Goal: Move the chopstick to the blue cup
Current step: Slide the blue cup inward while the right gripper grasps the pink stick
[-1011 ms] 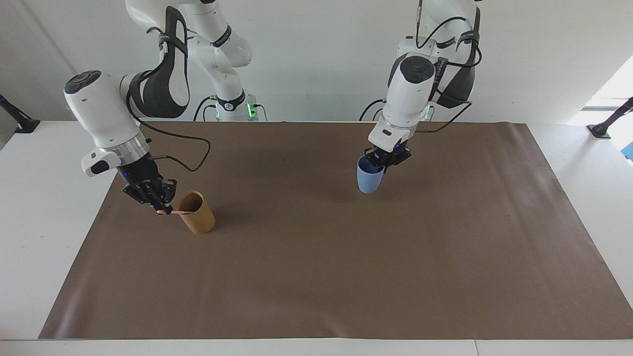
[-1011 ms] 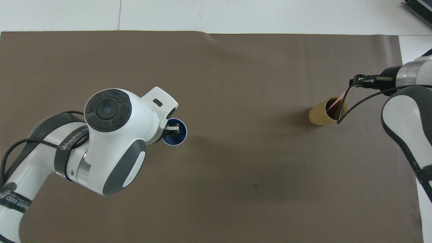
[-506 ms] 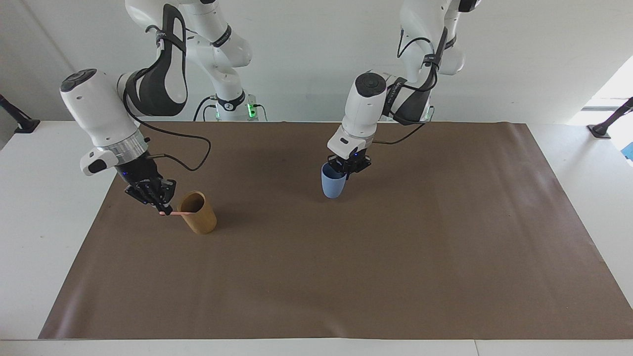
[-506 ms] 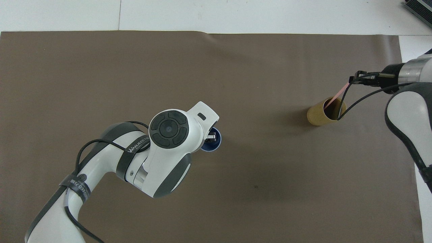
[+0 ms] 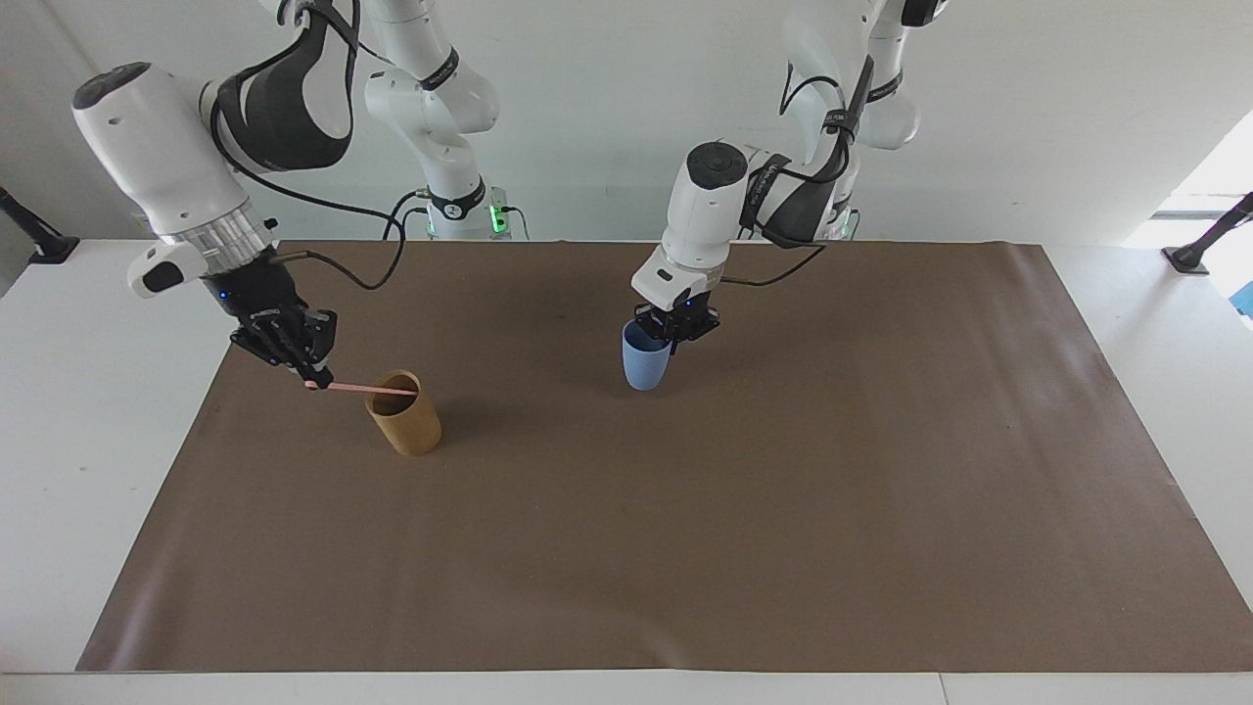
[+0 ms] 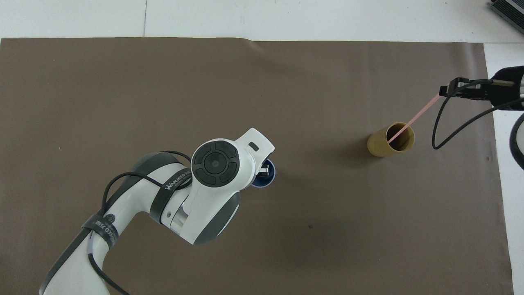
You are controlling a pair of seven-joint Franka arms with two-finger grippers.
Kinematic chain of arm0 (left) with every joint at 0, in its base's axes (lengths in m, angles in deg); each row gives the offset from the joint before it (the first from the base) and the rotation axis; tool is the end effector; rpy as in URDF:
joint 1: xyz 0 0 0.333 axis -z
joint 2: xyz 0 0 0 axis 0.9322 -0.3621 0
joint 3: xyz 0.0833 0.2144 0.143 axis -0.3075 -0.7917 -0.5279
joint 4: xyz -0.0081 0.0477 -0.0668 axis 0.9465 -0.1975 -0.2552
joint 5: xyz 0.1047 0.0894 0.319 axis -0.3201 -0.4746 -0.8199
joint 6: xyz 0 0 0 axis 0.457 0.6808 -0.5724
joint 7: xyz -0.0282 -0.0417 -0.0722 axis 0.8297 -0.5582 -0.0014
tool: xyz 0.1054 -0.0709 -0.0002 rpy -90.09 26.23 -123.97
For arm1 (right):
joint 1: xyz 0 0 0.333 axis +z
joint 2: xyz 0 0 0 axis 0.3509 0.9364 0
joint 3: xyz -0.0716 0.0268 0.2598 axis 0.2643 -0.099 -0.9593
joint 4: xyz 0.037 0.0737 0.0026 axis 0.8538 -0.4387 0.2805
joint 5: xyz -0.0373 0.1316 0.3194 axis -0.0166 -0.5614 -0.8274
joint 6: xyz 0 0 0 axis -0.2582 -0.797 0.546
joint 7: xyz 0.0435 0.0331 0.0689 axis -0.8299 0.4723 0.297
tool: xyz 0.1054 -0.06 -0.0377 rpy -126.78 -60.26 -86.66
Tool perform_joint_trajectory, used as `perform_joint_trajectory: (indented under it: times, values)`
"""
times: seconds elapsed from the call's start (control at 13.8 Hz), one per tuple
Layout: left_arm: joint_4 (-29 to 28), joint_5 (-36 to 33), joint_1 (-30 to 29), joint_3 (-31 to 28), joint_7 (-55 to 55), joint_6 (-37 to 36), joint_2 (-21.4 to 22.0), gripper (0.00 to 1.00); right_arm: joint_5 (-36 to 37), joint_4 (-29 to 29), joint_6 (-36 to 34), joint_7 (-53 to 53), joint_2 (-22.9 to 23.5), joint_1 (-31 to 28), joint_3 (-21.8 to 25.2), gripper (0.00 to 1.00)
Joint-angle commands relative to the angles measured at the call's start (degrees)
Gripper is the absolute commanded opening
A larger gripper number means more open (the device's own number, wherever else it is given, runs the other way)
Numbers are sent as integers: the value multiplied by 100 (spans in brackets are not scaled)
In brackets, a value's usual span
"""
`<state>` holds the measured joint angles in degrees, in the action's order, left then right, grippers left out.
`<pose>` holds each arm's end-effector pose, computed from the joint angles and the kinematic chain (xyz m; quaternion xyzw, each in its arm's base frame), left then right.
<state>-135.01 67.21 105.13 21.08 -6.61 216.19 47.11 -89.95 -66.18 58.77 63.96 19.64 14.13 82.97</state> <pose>0.4304 -0.3634 0.3608 0.9983 -0.0209 0.0156 0.0524 0.5662 -0.0379 0.5181 -0.9781 0.0604 -0.1594 0.1199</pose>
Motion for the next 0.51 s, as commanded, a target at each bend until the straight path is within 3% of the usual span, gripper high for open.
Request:
perform_joint_trajectory:
  times: [0.0,0.43]
  values:
    - [-73,90,117,-95,-49,-35,-92,0,-27,-28,-101,-80,-350,-44,-14,0]
    - [-249,90,117,-95,-110,-114,-75,0,26,-19,-14,-124,-535,53,-84,0]
